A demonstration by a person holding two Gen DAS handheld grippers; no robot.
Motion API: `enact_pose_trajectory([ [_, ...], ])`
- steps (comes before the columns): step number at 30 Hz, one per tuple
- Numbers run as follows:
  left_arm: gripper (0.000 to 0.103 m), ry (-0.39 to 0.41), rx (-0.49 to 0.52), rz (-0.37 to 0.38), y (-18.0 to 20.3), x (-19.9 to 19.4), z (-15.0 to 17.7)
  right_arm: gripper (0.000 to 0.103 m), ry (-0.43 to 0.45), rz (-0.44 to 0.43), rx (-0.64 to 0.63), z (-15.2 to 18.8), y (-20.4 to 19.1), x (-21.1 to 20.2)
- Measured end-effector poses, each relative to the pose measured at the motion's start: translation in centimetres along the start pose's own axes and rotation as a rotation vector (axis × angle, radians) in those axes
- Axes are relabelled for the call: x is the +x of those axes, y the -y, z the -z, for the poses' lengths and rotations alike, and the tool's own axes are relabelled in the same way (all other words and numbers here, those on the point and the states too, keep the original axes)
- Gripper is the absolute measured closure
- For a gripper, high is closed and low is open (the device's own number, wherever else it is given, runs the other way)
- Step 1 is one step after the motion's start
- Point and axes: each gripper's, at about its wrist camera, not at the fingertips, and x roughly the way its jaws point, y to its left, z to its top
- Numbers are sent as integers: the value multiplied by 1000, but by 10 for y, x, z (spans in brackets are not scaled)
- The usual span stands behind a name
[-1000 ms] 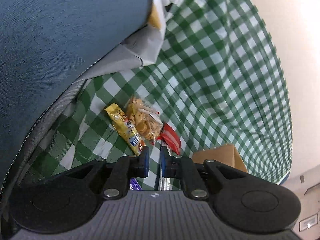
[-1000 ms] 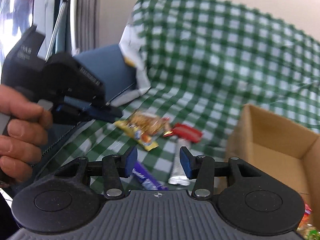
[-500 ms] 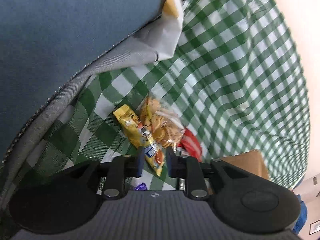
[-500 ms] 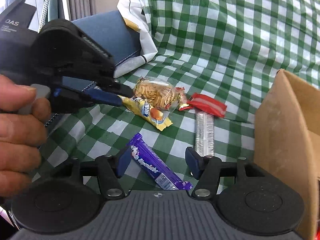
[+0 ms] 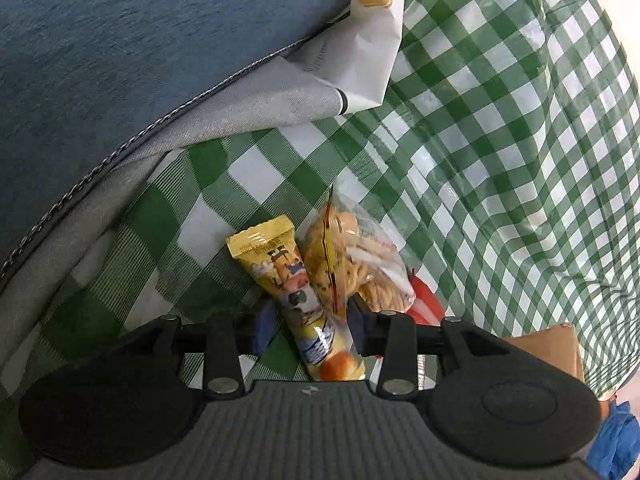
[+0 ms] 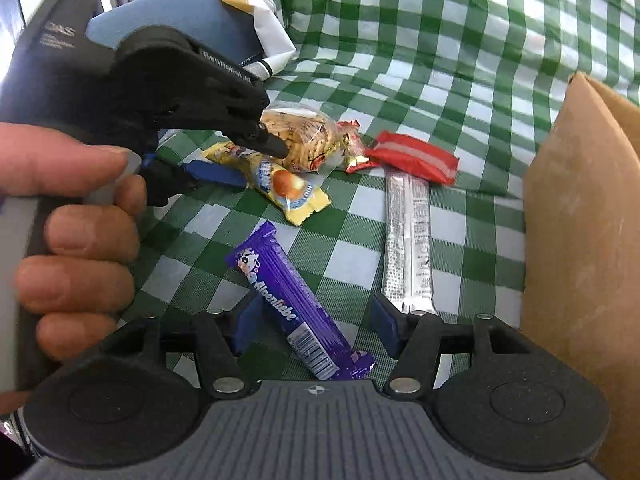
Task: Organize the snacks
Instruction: 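Grasp the yellow wafer snack with the left tool while the right tool grasps the purple Alpenliebe candy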
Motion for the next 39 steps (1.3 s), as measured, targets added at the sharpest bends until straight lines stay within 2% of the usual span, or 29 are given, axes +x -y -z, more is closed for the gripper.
enact_pose_trajectory([
  [1, 63, -1, 15, -6, 1, 1, 0, 42, -5, -1, -6, 1, 0, 1],
  [3, 83, -9, 64, -39, 4, 1, 1, 43, -21, -1, -11, 2, 1, 4],
  [4, 86, -14, 85, -51, 5, 1, 1, 43, -25, -5, -10, 2, 2, 5],
  [5, 88, -13, 92, -52, 5, -1, 1, 50, -27, -11, -8, 2, 2, 4],
  [6, 90, -6, 99, -50, 6, -4, 0, 61, -33, -21, -6, 3, 2, 5],
  [9, 91, 18, 131, -51, 7, -19, 0, 78, -24, -18, -13, 5, 1, 3],
  [13, 92, 34, 170, -48, 7, -47, 6, 78, -6, -43, 22, 6, 5, -8],
  [17, 92, -10, 260, -57, 10, -73, 21, 78, -22, -70, 83, 10, 8, -26],
  [20, 91, -115, 331, -32, 11, -83, 38, 78, -59, -79, 97, 17, 4, -37],
  [23, 91, -248, 443, -82, 15, -77, 62, 78, -150, -76, 90, 26, -2, -40],
  [25, 89, -295, 483, -116, 14, -74, 71, 78, -210, -69, 90, 34, -5, -41],
  [29, 76, -294, 470, -125, 12, -75, 73, 75, -234, -57, 93, 40, -7, -46],
  [32, 76, -299, 453, -119, 12, -74, 72, 71, -229, -65, 92, 42, -11, -49],
  [39, 75, -328, 465, -150, 14, -64, 75, 71, -234, -50, 84, 39, -10, -45],
])
